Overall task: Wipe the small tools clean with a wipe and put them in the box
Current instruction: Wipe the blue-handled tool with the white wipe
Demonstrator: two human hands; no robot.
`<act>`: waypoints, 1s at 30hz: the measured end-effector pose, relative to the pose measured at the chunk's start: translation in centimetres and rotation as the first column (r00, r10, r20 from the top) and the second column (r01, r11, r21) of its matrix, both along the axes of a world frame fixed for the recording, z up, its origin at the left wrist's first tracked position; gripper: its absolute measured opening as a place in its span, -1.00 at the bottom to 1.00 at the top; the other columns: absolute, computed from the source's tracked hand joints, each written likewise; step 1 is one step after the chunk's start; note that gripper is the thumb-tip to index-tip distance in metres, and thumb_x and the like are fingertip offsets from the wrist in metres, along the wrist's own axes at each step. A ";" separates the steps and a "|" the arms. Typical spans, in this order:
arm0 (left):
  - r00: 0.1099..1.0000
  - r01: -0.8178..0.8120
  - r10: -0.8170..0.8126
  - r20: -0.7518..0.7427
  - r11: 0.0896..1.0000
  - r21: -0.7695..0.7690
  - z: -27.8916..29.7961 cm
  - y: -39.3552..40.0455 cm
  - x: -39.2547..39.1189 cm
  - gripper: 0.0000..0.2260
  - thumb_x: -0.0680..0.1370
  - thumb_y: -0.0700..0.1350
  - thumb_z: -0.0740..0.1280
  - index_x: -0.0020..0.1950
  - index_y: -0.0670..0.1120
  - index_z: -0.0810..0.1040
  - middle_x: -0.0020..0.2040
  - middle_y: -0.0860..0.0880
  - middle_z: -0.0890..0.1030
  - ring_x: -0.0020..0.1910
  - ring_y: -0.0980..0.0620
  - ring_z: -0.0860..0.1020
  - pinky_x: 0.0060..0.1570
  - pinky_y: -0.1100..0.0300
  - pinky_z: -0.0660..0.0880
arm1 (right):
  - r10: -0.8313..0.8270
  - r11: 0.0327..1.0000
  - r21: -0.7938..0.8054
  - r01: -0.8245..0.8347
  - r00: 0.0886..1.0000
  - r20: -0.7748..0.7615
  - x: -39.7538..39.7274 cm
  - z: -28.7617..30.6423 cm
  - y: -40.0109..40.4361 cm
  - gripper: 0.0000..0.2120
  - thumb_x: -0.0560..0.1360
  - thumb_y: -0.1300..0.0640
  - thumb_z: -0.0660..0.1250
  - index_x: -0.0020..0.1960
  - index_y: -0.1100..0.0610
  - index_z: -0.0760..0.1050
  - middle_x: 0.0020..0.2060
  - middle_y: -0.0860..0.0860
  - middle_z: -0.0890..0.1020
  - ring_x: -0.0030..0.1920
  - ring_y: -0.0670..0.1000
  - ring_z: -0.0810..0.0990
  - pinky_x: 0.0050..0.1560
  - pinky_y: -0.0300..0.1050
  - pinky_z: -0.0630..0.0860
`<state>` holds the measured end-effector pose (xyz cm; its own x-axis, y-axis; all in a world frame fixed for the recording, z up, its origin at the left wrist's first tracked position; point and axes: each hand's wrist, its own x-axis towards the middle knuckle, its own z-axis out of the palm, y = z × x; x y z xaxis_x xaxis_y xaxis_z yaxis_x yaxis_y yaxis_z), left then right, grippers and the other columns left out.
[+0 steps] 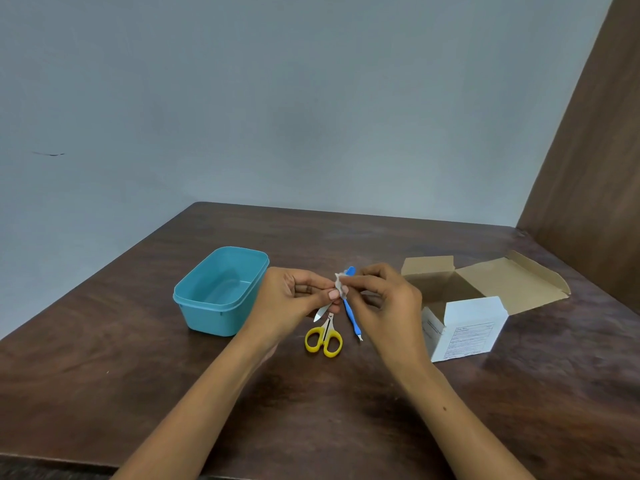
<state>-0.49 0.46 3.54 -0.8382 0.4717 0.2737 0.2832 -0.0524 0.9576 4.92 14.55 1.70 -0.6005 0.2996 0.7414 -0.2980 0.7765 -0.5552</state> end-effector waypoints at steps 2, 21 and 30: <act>1.000 -0.004 0.004 -0.005 1.000 0.004 -0.1 0.0 0.0 -0.91 0.41 -0.34 0.44 -0.10 -0.24 0.67 -0.24 -0.16 0.71 -0.27 -0.04 0.69 -0.23 0.23 0.61 | 0.011 1.000 -0.004 -0.011 1.000 -0.016 0.0 0.0 0.1 -0.86 0.36 0.26 0.50 -0.08 0.15 0.68 -0.18 -0.03 0.61 -0.22 -0.15 0.57 -0.18 -0.44 0.52; 1.000 0.021 -0.021 -0.010 1.000 0.000 -0.2 0.2 -0.2 -0.89 0.41 -0.36 0.44 -0.09 -0.33 0.64 -0.23 -0.20 0.70 -0.31 -0.02 0.69 -0.24 0.22 0.62 | -0.047 0.993 -0.111 0.043 0.998 -0.034 0.3 0.5 0.4 -0.90 0.38 0.28 0.47 -0.11 0.19 0.68 -0.22 0.00 0.60 -0.25 -0.16 0.56 -0.20 -0.45 0.48; 0.996 0.063 -0.060 0.065 0.997 -0.035 -0.2 0.1 -0.2 -0.83 0.37 -0.32 0.48 -0.06 -0.24 0.65 -0.19 -0.17 0.71 -0.21 -0.07 0.70 -0.17 0.18 0.63 | -0.067 0.974 -0.215 0.064 0.998 -0.007 0.1 0.6 0.5 -0.88 0.41 0.31 0.44 -0.07 0.19 0.67 -0.16 0.03 0.62 -0.18 -0.16 0.57 -0.18 -0.51 0.44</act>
